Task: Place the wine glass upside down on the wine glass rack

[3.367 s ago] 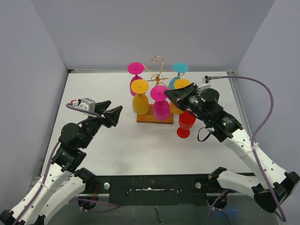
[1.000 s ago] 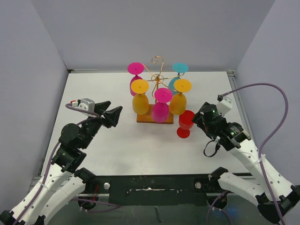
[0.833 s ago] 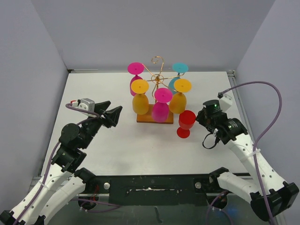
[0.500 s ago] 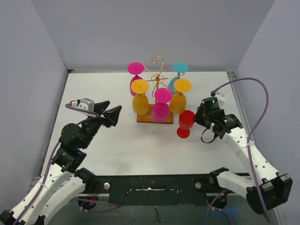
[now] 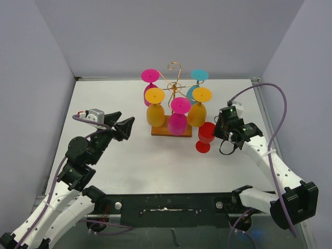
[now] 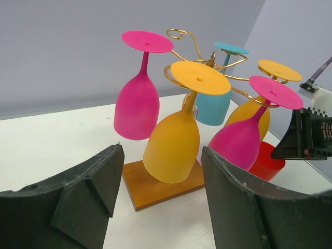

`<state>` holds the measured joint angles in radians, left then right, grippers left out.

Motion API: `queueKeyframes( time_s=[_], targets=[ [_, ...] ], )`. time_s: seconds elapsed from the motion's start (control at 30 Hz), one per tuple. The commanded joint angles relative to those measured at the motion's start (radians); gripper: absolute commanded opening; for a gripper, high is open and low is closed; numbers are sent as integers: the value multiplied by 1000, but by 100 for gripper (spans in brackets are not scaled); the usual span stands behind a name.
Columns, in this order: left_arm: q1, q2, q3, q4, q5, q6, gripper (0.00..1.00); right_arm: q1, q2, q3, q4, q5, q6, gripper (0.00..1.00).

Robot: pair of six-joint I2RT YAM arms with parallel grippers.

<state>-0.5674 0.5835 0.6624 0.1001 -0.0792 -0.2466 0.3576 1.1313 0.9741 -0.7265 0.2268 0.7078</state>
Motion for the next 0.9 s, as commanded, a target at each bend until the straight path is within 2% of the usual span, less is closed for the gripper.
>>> queueKeyframes(
  time_s=[0.0,0.13,0.3,0.6,0.87],
  targets=[
    [5,-10,11,31,-15,15,60,-3,9,37,17,29,-44,19],
    [4,-11,12,30,-16,15,60,2,18,67,-31,74,-60,7],
    [5,-12,13,33,-11,13,60,10,11,97,-95,169,-59,0],
    [4,-12,17,33,-10,11,60,21,-43,149,-159,325,-14,0],
    [3,8,62,8,-5,-17,65,25,-236,169,-22,392,2,0]
  ],
)
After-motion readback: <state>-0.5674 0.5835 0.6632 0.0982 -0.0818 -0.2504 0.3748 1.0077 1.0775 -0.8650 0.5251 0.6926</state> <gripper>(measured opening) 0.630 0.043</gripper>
